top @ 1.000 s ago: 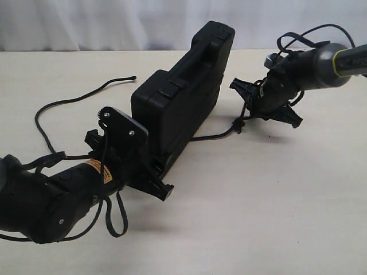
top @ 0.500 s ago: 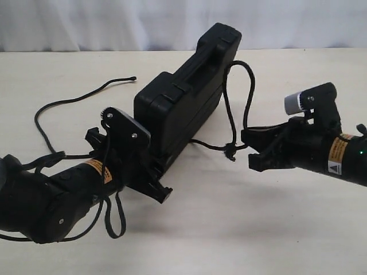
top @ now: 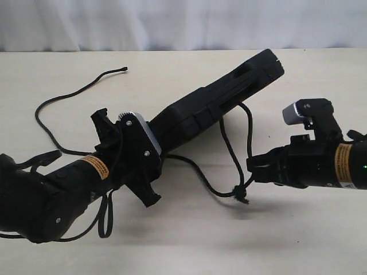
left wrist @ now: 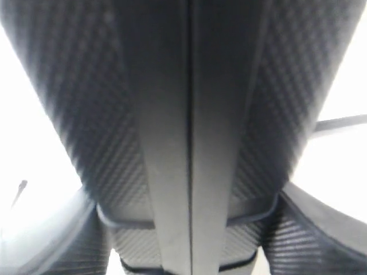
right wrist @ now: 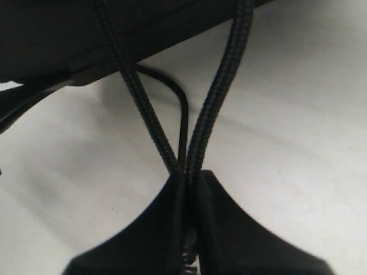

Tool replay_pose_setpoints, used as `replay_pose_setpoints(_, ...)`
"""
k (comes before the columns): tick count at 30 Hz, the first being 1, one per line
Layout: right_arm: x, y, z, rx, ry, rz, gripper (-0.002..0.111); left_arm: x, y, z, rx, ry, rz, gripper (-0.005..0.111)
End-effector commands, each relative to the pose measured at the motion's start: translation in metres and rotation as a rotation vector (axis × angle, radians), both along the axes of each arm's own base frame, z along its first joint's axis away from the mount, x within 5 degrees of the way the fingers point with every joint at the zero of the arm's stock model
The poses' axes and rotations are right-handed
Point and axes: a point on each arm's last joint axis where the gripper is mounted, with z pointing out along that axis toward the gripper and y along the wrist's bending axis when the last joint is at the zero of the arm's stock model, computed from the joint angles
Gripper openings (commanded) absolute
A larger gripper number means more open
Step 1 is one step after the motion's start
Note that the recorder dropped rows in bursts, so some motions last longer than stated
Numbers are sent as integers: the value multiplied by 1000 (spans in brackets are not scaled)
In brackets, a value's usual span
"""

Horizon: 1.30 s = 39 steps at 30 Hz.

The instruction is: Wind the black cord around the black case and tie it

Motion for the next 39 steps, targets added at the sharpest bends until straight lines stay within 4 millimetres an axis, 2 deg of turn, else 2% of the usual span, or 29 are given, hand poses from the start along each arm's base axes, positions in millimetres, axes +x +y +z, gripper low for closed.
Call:
replay_pose_setpoints(1, 7, 1, 10, 28, -19, -22, 4, -1, 9, 32, -28, -42, 86, 0)
replay_pose_setpoints(11, 15, 9, 25, 132, -29, -12, 4, -19, 21, 18, 60, -36, 41, 0)
replay_pose_setpoints(14, 16, 9, 25, 135, -32, -15, 4, -32, 15, 18, 57, -92, 6, 0)
replay_pose_setpoints(17, 16, 10, 26, 153, -34, -20, 4, -39, 9, 15, 61, -50, -17, 0)
replay_pose_setpoints(21, 16, 13, 32, 218, -63, -2, 4, -45, 9, 11, 31, 7, 69, 0)
replay_pose_setpoints(24, 18, 13, 32, 228, -69, -23, 4, -54, 3, 5, 39, 89, 48, 0)
replay_pose_setpoints(28, 18, 13, 32, 228, -70, -20, 4, -59, 4, -1, 35, 178, 83, 0)
replay_pose_setpoints(34, 16, 16, 34, 253, -72, 21, 4, -63, 2, -12, 84, 251, 29, 0)
replay_pose_setpoints(37, 13, 17, 33, 256, -66, 34, 4, -69, -5, -23, 185, 268, -140, 0)
replay_pose_setpoints(38, 14, 16, 33, 254, -66, 33, 4, -70, -7, -23, 203, 258, -185, 2)
replay_pose_setpoints(39, 14, 16, 32, 249, -66, 28, 4, -69, -7, -22, 196, 256, -171, 13)
